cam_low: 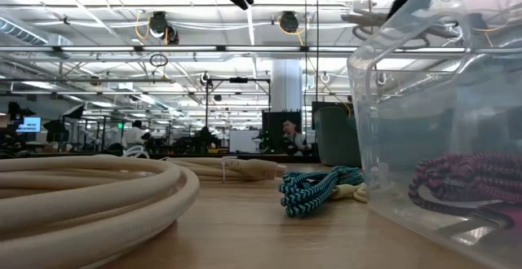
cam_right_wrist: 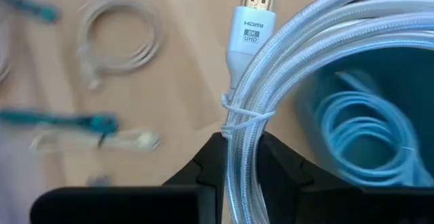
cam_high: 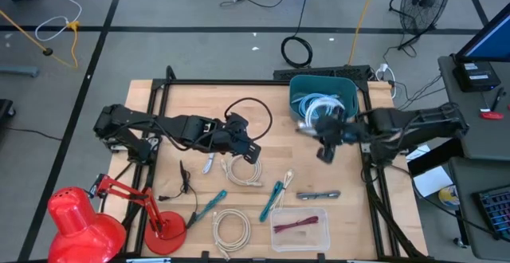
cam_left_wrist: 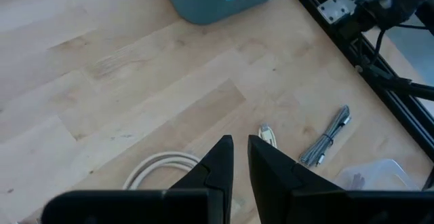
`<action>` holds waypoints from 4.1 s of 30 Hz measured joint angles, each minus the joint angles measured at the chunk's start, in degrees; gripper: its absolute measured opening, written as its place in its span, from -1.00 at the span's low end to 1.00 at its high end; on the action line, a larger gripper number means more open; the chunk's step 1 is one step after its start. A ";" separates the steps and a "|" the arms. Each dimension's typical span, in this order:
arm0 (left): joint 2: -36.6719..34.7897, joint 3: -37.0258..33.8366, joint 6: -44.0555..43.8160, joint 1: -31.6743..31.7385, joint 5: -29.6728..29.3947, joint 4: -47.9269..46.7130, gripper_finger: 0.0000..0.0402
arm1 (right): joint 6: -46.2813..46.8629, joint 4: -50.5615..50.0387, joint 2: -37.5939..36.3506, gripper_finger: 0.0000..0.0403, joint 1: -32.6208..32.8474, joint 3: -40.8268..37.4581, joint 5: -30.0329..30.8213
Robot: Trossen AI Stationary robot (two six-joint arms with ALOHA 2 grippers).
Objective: Pick & Place USB Port
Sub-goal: Put the white HDMI cable into the blue bin
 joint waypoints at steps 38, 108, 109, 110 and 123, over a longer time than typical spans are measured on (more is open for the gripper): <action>0.00 0.00 19.22 -3.45 6.45 -8.96 -0.77 | -10.39 17.69 27.67 -0.74 -40.91 0.77 -9.48; 0.00 -0.02 17.13 -6.43 5.01 -12.20 -0.77 | -37.40 14.11 27.54 -0.74 -41.02 -2.96 -19.85; 0.00 0.00 17.13 -6.43 5.00 -12.20 -0.77 | -37.53 14.21 27.54 -0.74 -41.02 -2.96 -19.87; 0.00 0.00 17.13 -6.43 4.98 -12.22 -0.77 | -37.67 14.21 27.54 -0.74 -41.02 -2.96 -19.91; 0.00 0.00 17.25 -6.41 4.97 -12.34 -0.77 | -38.04 16.92 27.47 -0.74 -41.33 -11.67 -21.56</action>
